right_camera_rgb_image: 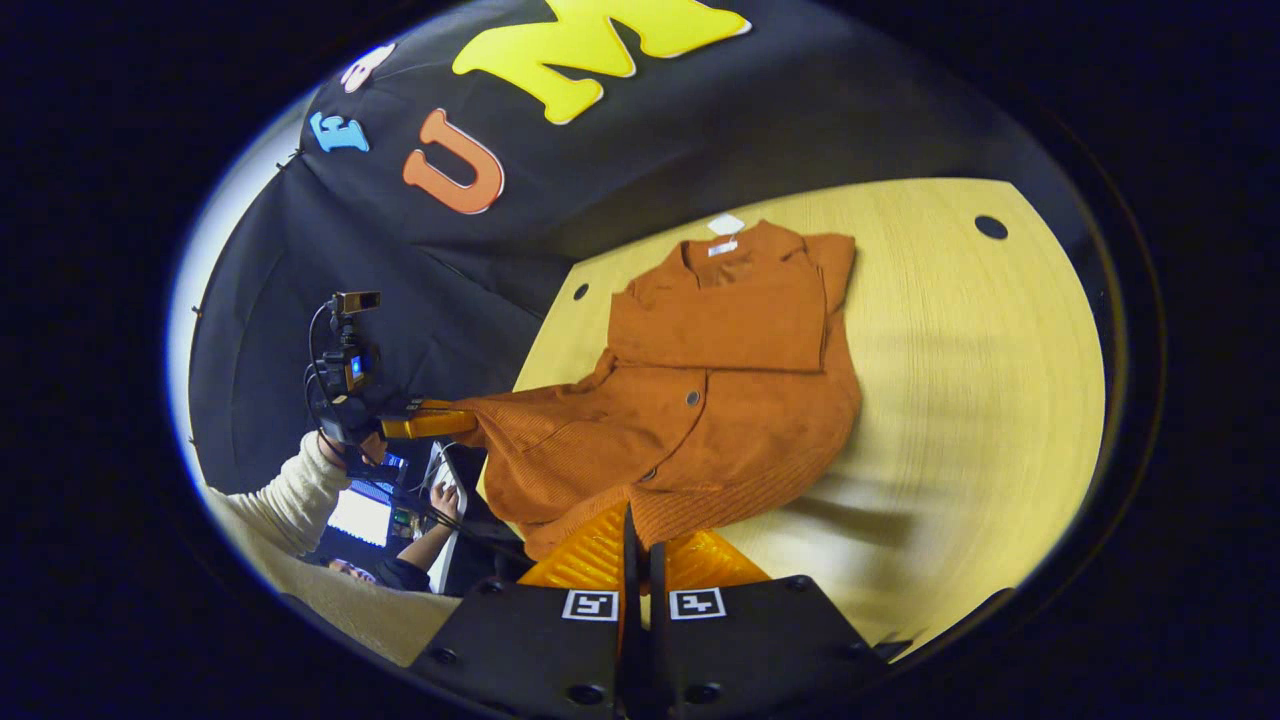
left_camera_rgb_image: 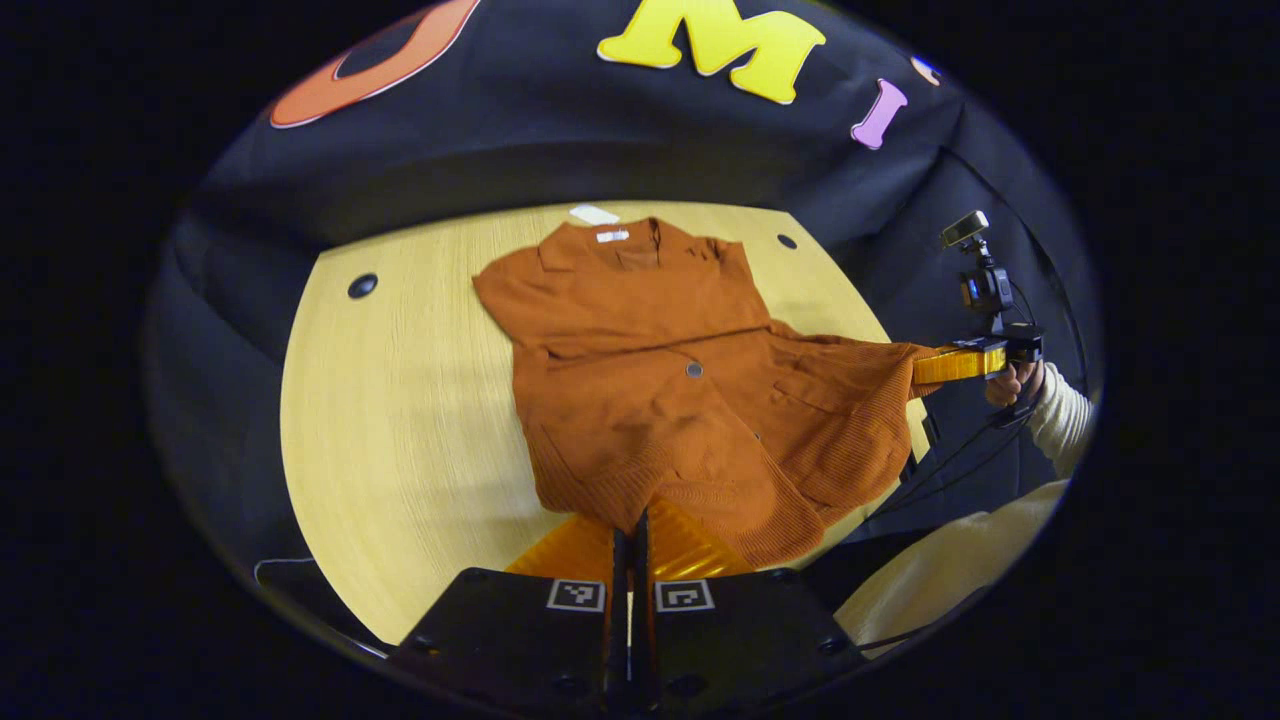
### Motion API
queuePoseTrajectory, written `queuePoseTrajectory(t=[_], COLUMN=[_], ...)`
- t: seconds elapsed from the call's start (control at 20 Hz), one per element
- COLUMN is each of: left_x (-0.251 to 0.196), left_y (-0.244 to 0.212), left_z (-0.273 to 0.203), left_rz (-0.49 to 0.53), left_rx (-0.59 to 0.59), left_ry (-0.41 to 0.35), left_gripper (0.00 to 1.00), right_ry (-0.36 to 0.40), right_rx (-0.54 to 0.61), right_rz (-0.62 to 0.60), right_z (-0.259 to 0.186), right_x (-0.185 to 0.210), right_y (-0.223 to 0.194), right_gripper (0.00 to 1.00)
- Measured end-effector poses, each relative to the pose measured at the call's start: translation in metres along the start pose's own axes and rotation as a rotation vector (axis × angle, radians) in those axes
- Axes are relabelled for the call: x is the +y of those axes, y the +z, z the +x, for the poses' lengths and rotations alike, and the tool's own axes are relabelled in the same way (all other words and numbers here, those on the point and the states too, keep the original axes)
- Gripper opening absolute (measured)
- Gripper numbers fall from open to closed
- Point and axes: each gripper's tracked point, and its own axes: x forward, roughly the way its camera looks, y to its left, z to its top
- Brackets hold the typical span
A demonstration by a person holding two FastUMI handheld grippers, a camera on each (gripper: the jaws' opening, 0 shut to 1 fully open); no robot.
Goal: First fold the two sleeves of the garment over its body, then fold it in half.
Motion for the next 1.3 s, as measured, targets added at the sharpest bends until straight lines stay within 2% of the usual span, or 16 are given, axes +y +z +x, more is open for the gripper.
queuePoseTrajectory(t=[0.15,0.25,0.45,0.65,0.75,0.95,1.1,1.2,1.3], left_x=[0.013,0.02,0.039,0.062,0.073,0.084,0.087,0.091,0.098], left_y=[0.048,0.085,0.142,0.168,0.172,0.178,0.184,0.193,0.201], left_z=[0.006,0.013,0.043,0.082,0.1,0.132,0.153,0.166,0.178], left_rz=[0.035,0.024,-0.121,-0.262,-0.255,-0.208,-0.186,-0.187,-0.239], left_rx=[-0.065,-0.13,-0.248,-0.289,-0.28,-0.235,-0.225,-0.237,-0.271], left_ry=[-0.011,-0.026,-0.095,-0.145,-0.143,-0.129,-0.118,-0.104,-0.098], left_gripper=[0.04,0.04,0.04,0.04,0.04,0.04,0.04,0.04,0.04], right_ry=[-0.025,-0.036,-0.069,-0.078,-0.102,-0.252,-0.322,-0.311,-0.325], right_rx=[-0.016,-0.042,-0.105,-0.129,-0.096,0.061,0.138,0.134,0.065], right_rz=[-0.025,-0.014,0.024,0.065,0.053,-0.066,-0.165,-0.174,-0.139], right_z=[0.008,0.016,0.042,0.071,0.085,0.103,0.116,0.128,0.14], right_x=[0.008,0.011,0.004,-0.008,-0.021,-0.073,-0.094,-0.098,-0.109], right_y=[0.04,0.067,0.118,0.155,0.16,0.145,0.138,0.146,0.171], right_gripper=[0.04,0.04,0.04,0.04,0.04,0.04,0.04,0.04,0.04])
